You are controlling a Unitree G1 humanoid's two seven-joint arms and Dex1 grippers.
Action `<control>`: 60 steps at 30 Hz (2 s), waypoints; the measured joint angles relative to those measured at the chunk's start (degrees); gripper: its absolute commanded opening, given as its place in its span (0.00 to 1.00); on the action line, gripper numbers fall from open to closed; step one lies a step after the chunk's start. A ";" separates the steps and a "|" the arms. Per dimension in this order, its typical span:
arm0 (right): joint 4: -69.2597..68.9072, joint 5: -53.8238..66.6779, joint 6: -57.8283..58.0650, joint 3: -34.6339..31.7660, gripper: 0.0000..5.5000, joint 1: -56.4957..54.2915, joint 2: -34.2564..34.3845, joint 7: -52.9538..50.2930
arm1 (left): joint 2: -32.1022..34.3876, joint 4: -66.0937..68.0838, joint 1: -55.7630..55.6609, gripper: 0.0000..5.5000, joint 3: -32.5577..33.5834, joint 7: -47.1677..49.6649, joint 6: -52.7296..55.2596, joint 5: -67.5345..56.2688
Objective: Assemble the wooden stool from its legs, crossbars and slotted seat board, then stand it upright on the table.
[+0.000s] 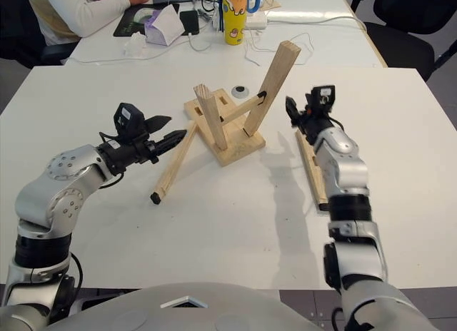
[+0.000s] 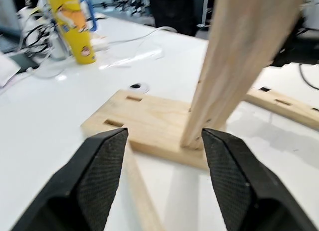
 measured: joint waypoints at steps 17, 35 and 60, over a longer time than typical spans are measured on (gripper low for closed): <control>5.56 4.10 -3.19 -2.63 0.51 -7.38 0.64 22.35 | -24.08 10.33 -5.67 0.50 -7.58 22.63 -5.96 15.53; -29.16 9.67 15.26 -0.26 0.51 15.44 -2.73 25.72 | -28.16 15.34 -9.60 0.50 -4.29 23.72 -9.46 18.59; -43.45 58.92 38.58 -20.16 0.51 -1.45 -12.41 12.45 | -28.00 15.67 -9.07 0.50 -3.80 23.17 -9.95 19.01</control>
